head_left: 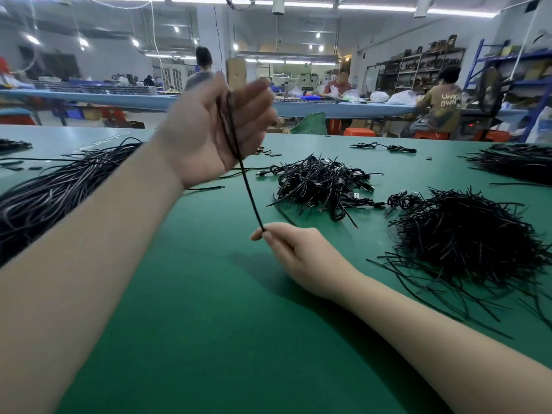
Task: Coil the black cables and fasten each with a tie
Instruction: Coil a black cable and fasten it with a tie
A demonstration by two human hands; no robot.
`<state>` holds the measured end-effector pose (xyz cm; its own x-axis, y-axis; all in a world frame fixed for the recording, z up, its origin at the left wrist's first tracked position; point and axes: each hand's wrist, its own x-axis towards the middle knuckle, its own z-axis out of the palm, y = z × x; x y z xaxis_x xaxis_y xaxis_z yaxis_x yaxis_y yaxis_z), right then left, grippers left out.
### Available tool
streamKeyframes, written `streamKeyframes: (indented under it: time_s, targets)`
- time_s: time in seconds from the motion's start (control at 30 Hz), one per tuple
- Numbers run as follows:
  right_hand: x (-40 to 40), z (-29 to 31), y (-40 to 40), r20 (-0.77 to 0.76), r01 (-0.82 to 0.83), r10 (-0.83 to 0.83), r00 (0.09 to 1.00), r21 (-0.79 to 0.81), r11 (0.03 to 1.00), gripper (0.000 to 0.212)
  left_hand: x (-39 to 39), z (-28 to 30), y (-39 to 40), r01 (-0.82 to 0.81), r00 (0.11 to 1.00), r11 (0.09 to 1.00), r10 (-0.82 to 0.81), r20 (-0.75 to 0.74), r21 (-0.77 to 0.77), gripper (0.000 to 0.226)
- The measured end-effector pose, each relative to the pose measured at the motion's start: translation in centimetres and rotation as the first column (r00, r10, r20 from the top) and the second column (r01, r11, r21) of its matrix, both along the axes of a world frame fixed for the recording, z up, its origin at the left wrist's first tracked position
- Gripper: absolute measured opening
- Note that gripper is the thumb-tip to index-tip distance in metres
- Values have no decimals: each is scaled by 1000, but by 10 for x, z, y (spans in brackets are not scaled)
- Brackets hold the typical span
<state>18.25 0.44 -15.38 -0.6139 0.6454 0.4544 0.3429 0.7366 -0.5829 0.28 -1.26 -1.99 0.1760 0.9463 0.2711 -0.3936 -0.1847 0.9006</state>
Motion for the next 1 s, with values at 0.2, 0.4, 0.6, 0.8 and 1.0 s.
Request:
streamKeyframes:
  time_s: [0.2,0.4,0.6,0.8,1.0]
  targets:
    - [7,6,14,-299,203,-239,924,-148,968,28,8,0,-19,334,687,885,-464,-558,-325,55]
    - [2,11,3,-371,265,-231,899,42,963,32,34,-41,9,-254,552,937,-63,-831,-239,57]
    - [-7,4,-5,-165,-10,2,986,-46,999,15,13,-20,16,-151,978,985,136,-159,-88,53]
    - [3,5,14,-194,130,-169,966,-197,972,24,-4,-11,-7,433,865,884,-462,-194,-174,41]
    - [9,19,19,-251,379,-384,889,-71,923,31,22,-45,9,-5,255,901,-418,-872,-433,64]
